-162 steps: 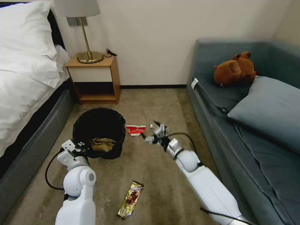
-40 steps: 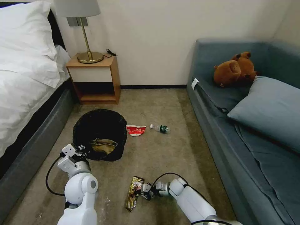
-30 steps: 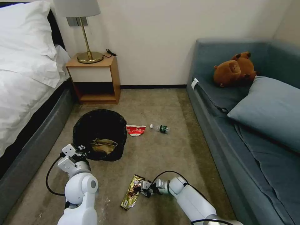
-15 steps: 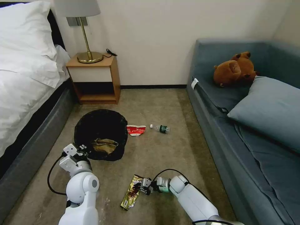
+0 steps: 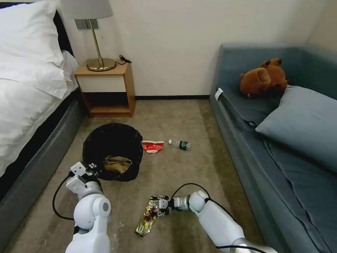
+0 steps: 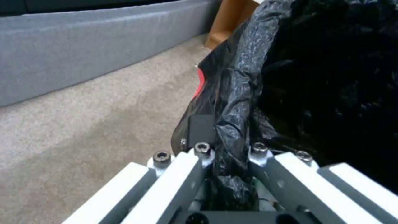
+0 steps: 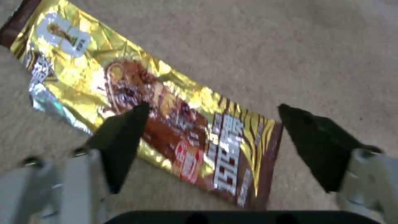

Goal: Pick up the trash bin, then pick up the garbage on the floor and place it into the trash bin.

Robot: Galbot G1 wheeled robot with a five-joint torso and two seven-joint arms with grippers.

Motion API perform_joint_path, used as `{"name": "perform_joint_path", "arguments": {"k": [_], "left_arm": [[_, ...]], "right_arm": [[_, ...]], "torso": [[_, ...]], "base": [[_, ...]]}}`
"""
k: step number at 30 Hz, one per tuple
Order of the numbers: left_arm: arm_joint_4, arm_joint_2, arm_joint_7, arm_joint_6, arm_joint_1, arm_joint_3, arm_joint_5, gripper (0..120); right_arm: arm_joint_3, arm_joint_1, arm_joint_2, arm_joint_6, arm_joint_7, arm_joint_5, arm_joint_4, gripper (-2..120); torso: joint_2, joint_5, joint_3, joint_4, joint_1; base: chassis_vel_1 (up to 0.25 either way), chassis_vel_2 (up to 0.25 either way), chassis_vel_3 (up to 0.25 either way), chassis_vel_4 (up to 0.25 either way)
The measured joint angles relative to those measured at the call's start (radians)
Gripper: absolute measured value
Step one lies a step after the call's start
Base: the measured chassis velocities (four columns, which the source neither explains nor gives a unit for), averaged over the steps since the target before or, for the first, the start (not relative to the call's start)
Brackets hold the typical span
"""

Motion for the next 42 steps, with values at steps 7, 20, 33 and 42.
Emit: {"name": "perform_joint_path", "arguments": {"k": [7,20,33,42], "left_arm": [[0.0,0.0,0.0,0.0,-0.005,0.009,0.001,1],[0.0,0.0,-0.001,-0.001,-0.006,0.013,0.004,1],[-0.003,0.0,-0.001,-0.004,0.0,0.011,0.005,1],[-0.008,0.0,-0.002,-0.004,0.002,0.006,0.005,1]], "right_arm": [[0.026,-0.011,-0.017,0.004,-0.003,-0.004,0.008,99],[0.046,-0.018,-0.02,0.039,0.124,-0.075,-0.028,100],[0.038,-0.026,0.008,0.077,0.274,-0.152,-0.08,100],[0.053,-0.024,0.016,0.103,0.3,-0.216,-0.099,100]], "torso": [[0.0,0.0001,0.0,0.0,0.0],[0.0,0.0,0.0,-0.0001,0.0],[0.0,0.0,0.0,-0.0001,0.0],[0.0,0.0002,0.0,0.0001,0.0]], "base": [[0.0,0.0,0.0,0.0],[0.0,0.0,0.0,0.0],[0.0,0.0,0.0,0.0],[0.0,0.0,0.0,0.0]]}}
